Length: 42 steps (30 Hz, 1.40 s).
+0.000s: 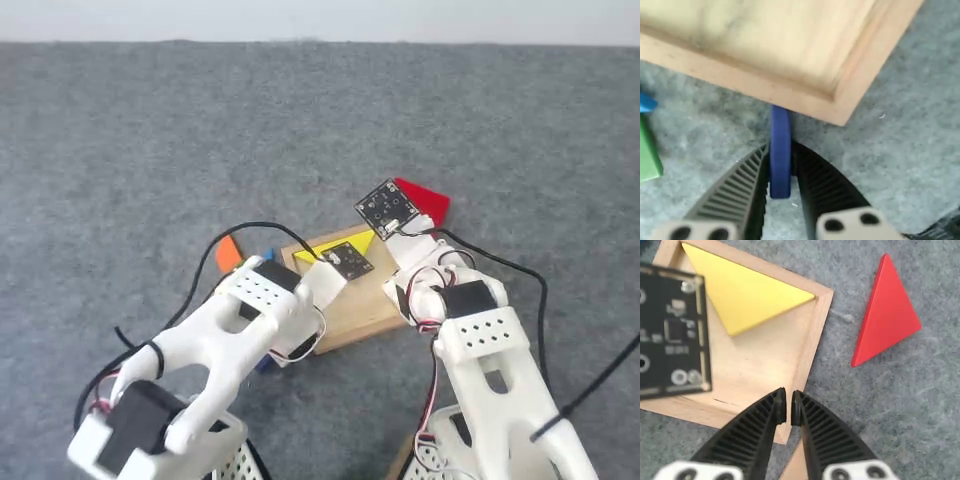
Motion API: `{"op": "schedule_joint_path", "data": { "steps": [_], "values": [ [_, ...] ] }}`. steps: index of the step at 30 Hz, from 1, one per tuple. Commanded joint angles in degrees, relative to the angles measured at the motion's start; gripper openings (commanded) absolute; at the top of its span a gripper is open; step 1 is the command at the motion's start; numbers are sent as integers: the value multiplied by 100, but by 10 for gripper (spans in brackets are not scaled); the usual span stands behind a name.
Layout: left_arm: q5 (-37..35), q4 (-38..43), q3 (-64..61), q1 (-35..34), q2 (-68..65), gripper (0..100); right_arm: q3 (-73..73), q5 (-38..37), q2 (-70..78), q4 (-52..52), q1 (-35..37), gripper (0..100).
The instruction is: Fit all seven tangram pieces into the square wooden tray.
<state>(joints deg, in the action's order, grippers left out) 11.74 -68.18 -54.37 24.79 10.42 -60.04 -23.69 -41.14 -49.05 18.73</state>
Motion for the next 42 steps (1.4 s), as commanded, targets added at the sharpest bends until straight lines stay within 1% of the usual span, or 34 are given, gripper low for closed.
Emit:
{"op": "schedule_joint_path", "data": {
  "steps": [1,6,9,11,15,17,20,23,26,28,30,34,37,38,42],
  "values": [
    [62,-62,330,-193,9,12,44,26,-242,66,-92,37],
    [62,-519,892,-466,9,12,88,62,-242,110,-400,37],
    [62,-642,1077,-668,167,12,167,158,-242,110,-567,37],
    [62,-659,1059,-835,571,12,202,466,-242,110,-699,37],
    [44,-782,760,-1090,1996,12,211,791,-242,338,-954,37],
    [-193,-712,549,-1055,2822,12,229,967,-251,374,-1174,38],
    [-844,-220,259,-730,3815,12,431,1292,-374,330,-1622,38],
    [-1266,527,31,-246,4053,12,457,1618,-690,207,-1991,38],
    [-1820,1099,145,53,3481,12,404,1741,-1130,13,-2070,38],
    [-2171,1257,532,88,2681,11,290,1741,-1385,-48,-2062,38],
    [-2505,1240,1121,141,1644,11,149,1749,-1596,-22,-2062,38],
    [-2866,800,2536,615,-404,11,-141,1758,-1877,215,-2062,38],
    [-3508,466,3407,835,-1468,11,-220,1758,-2026,233,-2062,38],
    [-3613,334,3644,888,-1776,11,-229,1758,-2044,233,-2070,38],
    [-3613,-62,4268,1020,-2769,11,-229,1758,-2053,233,-2079,38]
  ]
}}
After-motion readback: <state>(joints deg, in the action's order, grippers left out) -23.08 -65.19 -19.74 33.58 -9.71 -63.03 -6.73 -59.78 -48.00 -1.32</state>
